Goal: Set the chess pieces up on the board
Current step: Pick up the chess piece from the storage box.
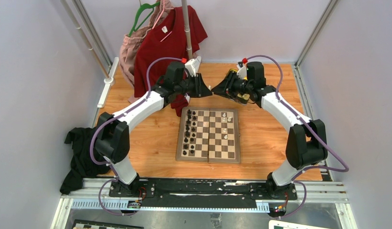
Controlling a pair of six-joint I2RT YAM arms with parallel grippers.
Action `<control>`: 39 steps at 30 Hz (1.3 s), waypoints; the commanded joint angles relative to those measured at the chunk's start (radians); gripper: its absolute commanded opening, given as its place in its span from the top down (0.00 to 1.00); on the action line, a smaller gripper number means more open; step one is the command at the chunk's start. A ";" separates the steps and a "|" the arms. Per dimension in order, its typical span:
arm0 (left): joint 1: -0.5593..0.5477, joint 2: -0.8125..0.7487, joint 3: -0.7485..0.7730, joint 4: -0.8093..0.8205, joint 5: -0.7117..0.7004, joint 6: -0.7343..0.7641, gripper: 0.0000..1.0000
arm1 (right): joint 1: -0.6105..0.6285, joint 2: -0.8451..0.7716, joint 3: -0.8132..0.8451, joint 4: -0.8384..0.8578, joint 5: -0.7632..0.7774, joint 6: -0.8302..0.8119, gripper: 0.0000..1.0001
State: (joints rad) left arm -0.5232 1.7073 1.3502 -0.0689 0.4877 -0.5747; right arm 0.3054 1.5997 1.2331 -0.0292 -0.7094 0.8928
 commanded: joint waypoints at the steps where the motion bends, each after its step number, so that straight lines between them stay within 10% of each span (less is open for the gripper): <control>1: 0.012 -0.020 0.053 -0.008 0.013 0.061 0.83 | 0.015 -0.018 0.034 -0.062 -0.035 -0.032 0.68; 20: 0.006 0.004 0.142 -0.419 0.113 0.442 0.93 | -0.033 -0.057 0.051 -0.141 -0.061 -0.072 0.66; 39: -0.063 -0.056 0.092 -0.473 0.057 0.626 1.00 | -0.045 -0.045 0.014 -0.147 -0.166 -0.071 0.58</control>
State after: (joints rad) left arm -0.5755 1.7027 1.4452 -0.5339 0.5587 0.0044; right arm 0.2733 1.5604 1.2629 -0.1577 -0.8265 0.8394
